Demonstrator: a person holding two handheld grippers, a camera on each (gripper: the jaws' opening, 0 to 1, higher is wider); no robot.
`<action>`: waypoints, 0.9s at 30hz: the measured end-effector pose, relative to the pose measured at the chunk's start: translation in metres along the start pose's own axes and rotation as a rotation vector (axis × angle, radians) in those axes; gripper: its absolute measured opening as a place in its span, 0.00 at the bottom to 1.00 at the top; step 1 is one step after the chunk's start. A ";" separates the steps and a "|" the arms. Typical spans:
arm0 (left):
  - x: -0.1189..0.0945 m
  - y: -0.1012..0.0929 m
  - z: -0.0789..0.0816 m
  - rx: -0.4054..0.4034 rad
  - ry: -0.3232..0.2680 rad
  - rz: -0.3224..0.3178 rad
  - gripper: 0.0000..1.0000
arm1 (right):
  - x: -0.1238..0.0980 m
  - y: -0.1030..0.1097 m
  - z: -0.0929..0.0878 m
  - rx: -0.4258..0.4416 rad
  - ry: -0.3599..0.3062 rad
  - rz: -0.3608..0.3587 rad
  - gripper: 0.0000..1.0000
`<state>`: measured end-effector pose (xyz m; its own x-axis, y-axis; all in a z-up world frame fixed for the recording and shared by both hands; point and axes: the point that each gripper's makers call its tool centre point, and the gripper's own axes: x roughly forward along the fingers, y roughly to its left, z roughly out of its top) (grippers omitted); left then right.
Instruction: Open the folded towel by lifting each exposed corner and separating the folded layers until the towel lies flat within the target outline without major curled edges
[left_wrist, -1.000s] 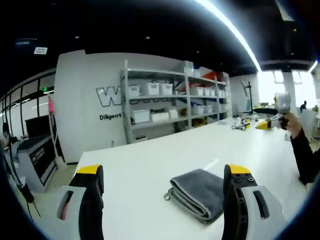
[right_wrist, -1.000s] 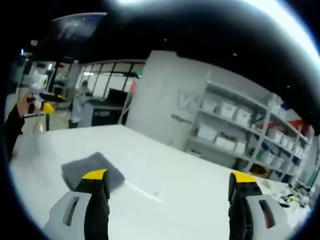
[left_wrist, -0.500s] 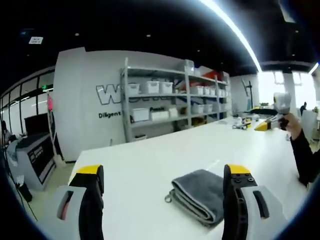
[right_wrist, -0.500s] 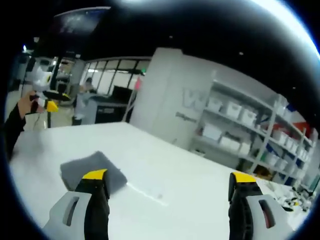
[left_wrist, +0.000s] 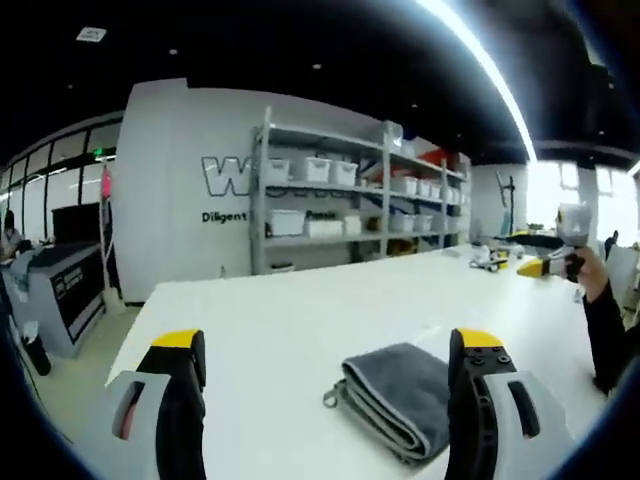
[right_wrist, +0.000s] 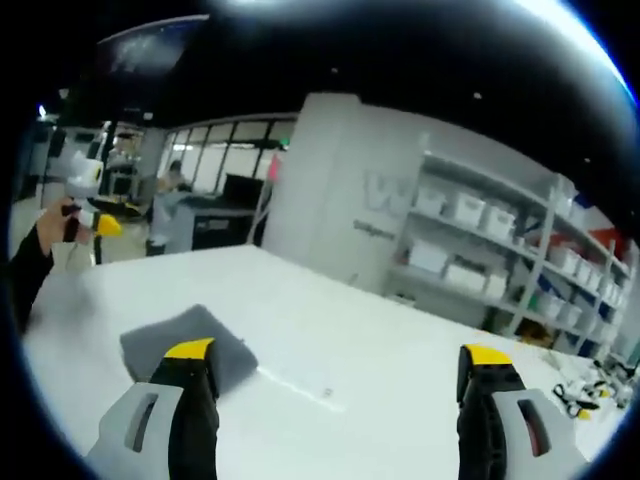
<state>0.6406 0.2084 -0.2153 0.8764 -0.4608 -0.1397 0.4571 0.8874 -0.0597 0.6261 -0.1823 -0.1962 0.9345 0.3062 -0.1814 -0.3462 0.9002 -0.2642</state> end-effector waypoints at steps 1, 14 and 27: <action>0.001 -0.001 -0.002 -0.008 0.002 -0.011 1.00 | 0.001 0.000 -0.001 0.000 0.000 0.000 1.00; 0.027 -0.004 -0.051 -0.115 0.107 -0.086 0.96 | 0.019 0.022 -0.023 0.091 0.050 0.080 1.00; 0.040 -0.033 -0.082 -0.218 0.172 -0.225 0.99 | 0.035 0.043 -0.049 0.159 0.115 0.181 1.00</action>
<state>0.6481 0.1622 -0.2995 0.7109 -0.6526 -0.2621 0.5762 0.7542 -0.3150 0.6393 -0.1478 -0.2600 0.8400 0.4374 -0.3210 -0.4810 0.8741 -0.0674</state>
